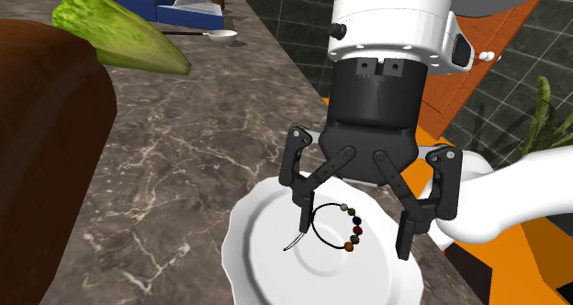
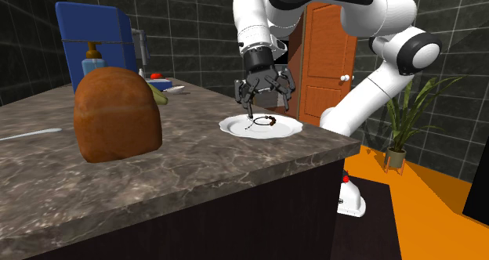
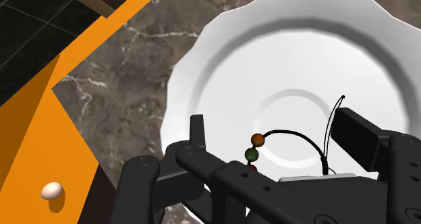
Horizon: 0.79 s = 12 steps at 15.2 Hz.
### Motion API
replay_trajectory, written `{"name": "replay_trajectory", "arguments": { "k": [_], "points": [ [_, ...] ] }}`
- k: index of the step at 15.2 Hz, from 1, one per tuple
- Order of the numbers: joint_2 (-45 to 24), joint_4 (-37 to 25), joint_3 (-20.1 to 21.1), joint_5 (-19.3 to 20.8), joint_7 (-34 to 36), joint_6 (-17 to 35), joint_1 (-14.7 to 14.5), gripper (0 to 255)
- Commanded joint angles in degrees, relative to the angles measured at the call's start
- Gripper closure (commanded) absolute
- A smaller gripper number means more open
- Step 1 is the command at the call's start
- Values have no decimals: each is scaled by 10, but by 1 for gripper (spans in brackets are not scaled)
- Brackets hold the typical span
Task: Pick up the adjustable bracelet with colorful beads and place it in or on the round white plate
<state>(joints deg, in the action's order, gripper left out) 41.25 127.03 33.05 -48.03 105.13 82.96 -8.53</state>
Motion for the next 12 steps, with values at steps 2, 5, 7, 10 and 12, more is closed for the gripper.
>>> {"name": "replay_trajectory", "arguments": {
  "k": [2,5,7,10,12],
  "points": [
    [-6,-17,-10,8,2,-14,3,0],
    [-26,-69,-34,29,8,-53,13,0],
    [-26,-69,-35,29,8,-53,13,0],
    [-26,-69,-35,29,8,-53,13,0],
    [-26,-69,-35,29,8,-53,13,0]
  ]
}}
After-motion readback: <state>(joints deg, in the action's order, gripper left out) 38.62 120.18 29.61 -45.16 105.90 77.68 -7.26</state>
